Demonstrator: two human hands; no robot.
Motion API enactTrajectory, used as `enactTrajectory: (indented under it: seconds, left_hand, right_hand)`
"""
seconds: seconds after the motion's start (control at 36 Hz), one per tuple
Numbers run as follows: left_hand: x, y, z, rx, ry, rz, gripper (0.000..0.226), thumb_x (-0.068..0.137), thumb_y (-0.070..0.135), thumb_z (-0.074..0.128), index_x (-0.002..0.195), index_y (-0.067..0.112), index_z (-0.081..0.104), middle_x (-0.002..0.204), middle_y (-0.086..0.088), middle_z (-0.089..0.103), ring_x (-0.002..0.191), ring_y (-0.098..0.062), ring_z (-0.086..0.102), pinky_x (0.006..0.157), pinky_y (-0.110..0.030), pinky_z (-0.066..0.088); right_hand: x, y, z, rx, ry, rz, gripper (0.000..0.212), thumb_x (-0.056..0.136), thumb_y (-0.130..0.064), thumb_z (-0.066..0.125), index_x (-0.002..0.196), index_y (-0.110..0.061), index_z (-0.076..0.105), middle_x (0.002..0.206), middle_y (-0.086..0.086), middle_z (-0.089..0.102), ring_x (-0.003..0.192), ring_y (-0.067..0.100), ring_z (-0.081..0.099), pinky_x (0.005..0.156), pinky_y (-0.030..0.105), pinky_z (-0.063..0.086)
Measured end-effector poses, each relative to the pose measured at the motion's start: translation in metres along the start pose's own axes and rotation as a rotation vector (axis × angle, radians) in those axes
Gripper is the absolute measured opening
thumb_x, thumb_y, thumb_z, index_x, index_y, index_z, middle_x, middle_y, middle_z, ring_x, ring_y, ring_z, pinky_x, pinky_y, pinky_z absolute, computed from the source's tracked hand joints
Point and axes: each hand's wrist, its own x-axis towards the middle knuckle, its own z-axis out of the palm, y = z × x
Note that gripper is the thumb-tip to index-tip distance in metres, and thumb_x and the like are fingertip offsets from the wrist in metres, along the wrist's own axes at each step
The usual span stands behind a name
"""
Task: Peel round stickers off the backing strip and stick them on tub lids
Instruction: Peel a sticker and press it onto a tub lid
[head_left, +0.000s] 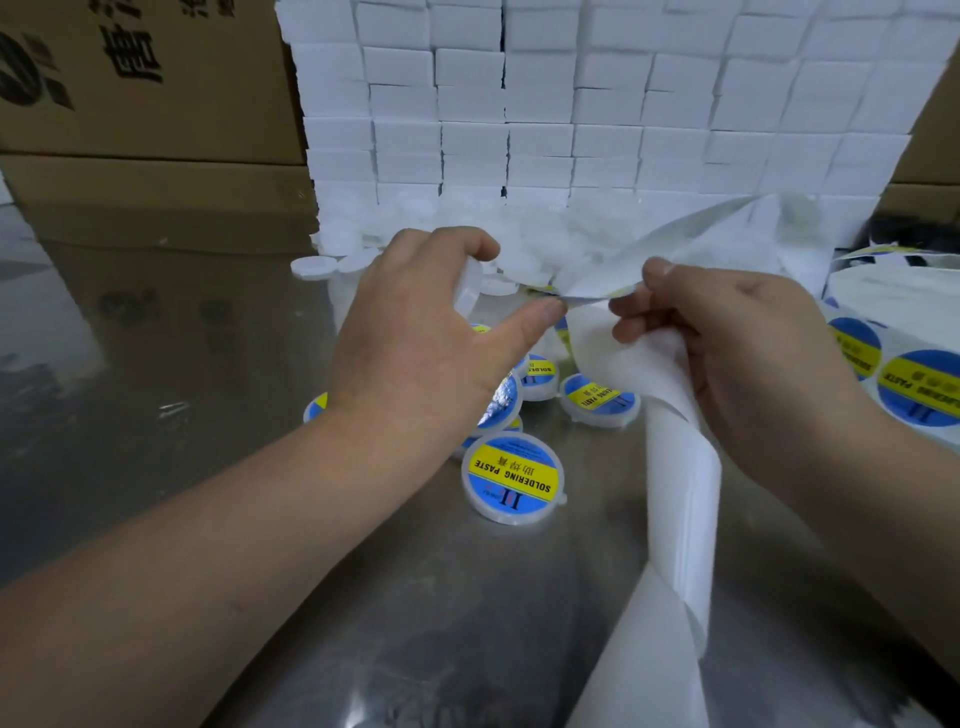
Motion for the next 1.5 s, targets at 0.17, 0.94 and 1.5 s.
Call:
enactTrajectory:
  seconds: [0.17, 0.94, 1.5]
  left_hand:
    - [0.002, -0.002, 0.002, 0.043, -0.011, -0.040, 0.050, 0.063, 0.055, 0.063, 0.107, 0.035, 0.051, 0.098, 0.018, 0.041, 0.099, -0.002, 0.040, 0.071, -0.016, 0.026]
    - [0.011, -0.001, 0.009, -0.908, -0.189, -0.617, 0.017, 0.092, 0.005, 0.048, 0.098, 0.017, 0.058, 0.100, -0.009, 0.068, 0.084, -0.023, 0.068, 0.061, -0.028, 0.057]
    - [0.006, 0.004, 0.007, -1.112, -0.271, -0.560, 0.019, 0.092, 0.012, 0.047, 0.097, 0.022, 0.063, 0.096, -0.007, 0.071, 0.078, -0.025, 0.070, 0.067, -0.037, 0.059]
  right_hand:
    - [-0.002, 0.001, 0.002, -0.079, 0.046, -0.002, 0.025, 0.077, -0.015, 0.065, 0.053, -0.022, 0.069, 0.058, -0.005, 0.063, 0.060, 0.014, 0.053, 0.059, 0.027, 0.045]
    - [-0.005, -0.001, 0.005, 0.045, -0.164, -0.009, 0.025, 0.076, -0.004, 0.062, 0.059, -0.020, 0.072, 0.047, -0.002, 0.050, 0.048, 0.009, 0.042, 0.052, 0.020, 0.032]
    - [-0.010, -0.005, 0.008, -0.043, -0.275, 0.062, 0.040, 0.081, 0.005, 0.049, 0.068, -0.022, 0.076, 0.047, -0.001, 0.047, 0.047, 0.009, 0.037, 0.044, 0.017, 0.029]
